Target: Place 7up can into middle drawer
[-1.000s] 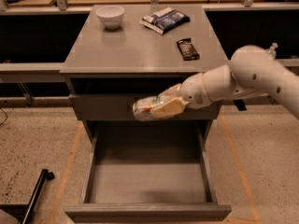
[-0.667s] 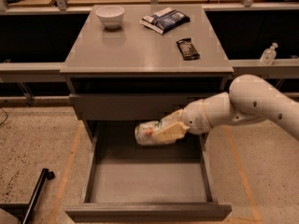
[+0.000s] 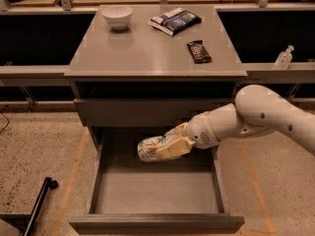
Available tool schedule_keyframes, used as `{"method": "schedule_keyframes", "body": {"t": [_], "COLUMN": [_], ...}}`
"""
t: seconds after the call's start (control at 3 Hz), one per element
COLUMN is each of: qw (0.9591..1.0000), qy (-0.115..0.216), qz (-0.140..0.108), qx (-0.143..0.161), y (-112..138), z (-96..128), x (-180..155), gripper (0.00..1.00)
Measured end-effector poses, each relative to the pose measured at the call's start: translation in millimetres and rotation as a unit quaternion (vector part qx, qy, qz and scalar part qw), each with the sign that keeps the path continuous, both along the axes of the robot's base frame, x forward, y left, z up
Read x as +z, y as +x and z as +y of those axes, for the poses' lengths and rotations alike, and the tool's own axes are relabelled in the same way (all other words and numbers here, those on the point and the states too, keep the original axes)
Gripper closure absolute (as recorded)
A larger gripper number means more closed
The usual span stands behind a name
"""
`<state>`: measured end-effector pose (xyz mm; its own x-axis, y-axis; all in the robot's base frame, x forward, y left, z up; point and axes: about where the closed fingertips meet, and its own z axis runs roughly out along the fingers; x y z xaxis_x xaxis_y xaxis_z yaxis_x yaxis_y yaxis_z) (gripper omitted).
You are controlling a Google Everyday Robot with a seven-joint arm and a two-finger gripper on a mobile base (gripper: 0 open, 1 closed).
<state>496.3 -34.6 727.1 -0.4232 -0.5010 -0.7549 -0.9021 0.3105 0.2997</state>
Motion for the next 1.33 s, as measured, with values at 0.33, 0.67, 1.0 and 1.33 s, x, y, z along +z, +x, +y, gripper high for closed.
{"method": "schedule_keyframes", "body": {"t": [0.33,0.67,1.0,1.33], "qw": [0.9998,0.9990,0.9967,0.9959], "qy": [0.005,0.012,0.017,0.020], "qz": [0.009,0.040,0.079,0.087], "qx": [0.016,0.013,0.010,0.010], "y": [0,-3,-8,-10], "z": [14,16,22,23], "x": [-31,-78,-131,-141], "gripper": [1.00,1.00,1.00,1.00]}}
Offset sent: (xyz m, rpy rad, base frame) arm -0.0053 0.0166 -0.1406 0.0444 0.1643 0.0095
